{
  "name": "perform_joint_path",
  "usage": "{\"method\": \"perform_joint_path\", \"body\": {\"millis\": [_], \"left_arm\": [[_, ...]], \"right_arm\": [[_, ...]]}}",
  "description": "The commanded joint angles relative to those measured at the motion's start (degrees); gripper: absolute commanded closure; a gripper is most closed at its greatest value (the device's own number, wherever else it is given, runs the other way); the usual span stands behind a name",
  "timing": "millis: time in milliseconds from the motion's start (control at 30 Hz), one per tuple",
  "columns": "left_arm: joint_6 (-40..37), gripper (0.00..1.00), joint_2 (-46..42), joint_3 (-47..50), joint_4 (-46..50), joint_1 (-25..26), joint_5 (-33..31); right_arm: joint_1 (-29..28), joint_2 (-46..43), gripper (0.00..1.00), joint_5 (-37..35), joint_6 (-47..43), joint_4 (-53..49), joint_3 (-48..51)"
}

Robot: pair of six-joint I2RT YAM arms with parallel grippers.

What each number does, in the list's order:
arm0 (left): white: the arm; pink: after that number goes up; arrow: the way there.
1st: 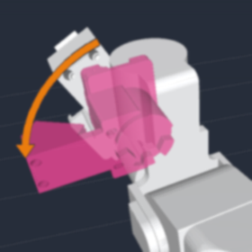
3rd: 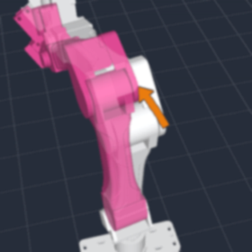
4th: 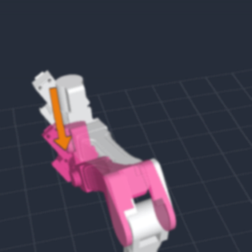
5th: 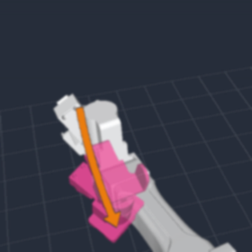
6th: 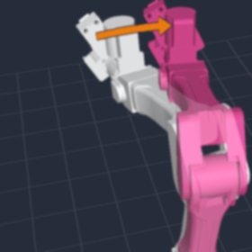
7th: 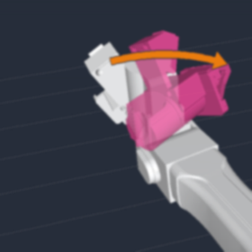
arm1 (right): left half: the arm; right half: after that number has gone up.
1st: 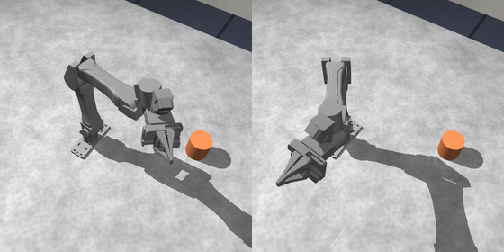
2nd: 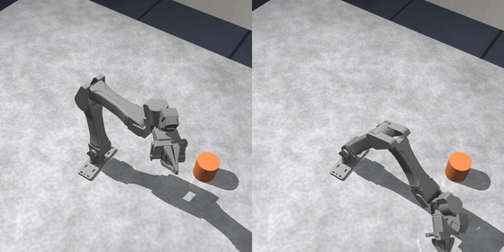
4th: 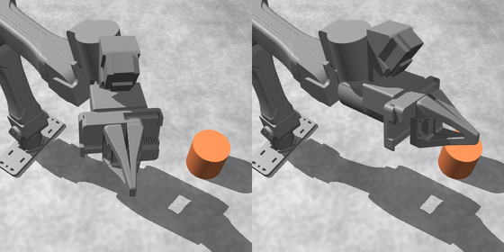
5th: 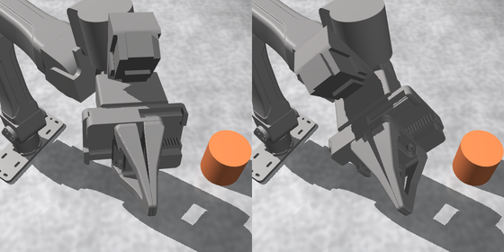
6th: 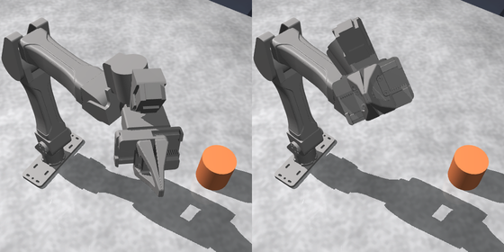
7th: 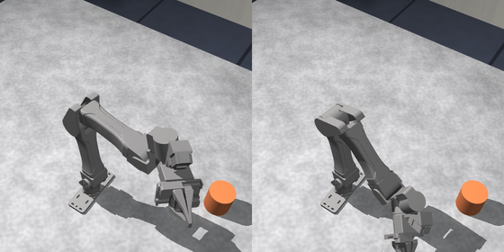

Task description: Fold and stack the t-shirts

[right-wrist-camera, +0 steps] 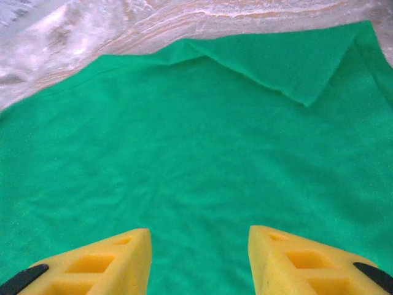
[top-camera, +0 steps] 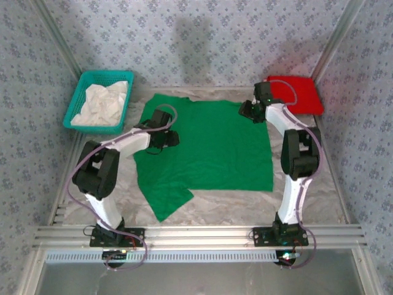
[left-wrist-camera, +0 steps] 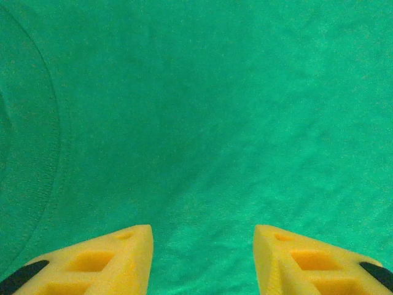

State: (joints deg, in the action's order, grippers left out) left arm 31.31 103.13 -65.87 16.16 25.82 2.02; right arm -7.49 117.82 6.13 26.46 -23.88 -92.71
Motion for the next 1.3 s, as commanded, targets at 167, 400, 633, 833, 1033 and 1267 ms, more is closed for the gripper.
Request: {"method": "perform_joint_path", "body": {"millis": [167, 400, 633, 833, 1033, 1267], "left_arm": [[4.1, 0.54, -5.1, 12.5, -5.7, 0.1, 1.1], [8.3, 0.54, -9.3, 23.6, -6.5, 1.8, -1.6], [9.6, 0.54, -10.7, 30.5, -5.0, 2.7, -3.4], [7.1, 0.54, -13.0, 29.5, -2.9, 2.6, -7.3], [5.2, 0.54, -13.6, 26.4, -3.3, 3.0, -8.1], [4.6, 0.54, -13.0, 26.1, -3.9, 3.0, -9.8]], "right_arm": [[1.3, 14.7, 0.48, 0.8, -1.1, -8.7, -18.4], [3.6, 21.1, 0.53, 1.9, 7.9, -4.3, -24.6], [5.2, 28.9, 0.57, 2.9, 14.1, -0.4, -35.9], [6.2, 35.4, 0.61, 9.1, 17.8, 1.4, -49.6], [3.7, 15.7, 0.61, 6.3, 16.2, 5.4, -23.9], [-0.6, 4.9, 0.55, 4.1, 23.3, 17.3, 2.2]]}}
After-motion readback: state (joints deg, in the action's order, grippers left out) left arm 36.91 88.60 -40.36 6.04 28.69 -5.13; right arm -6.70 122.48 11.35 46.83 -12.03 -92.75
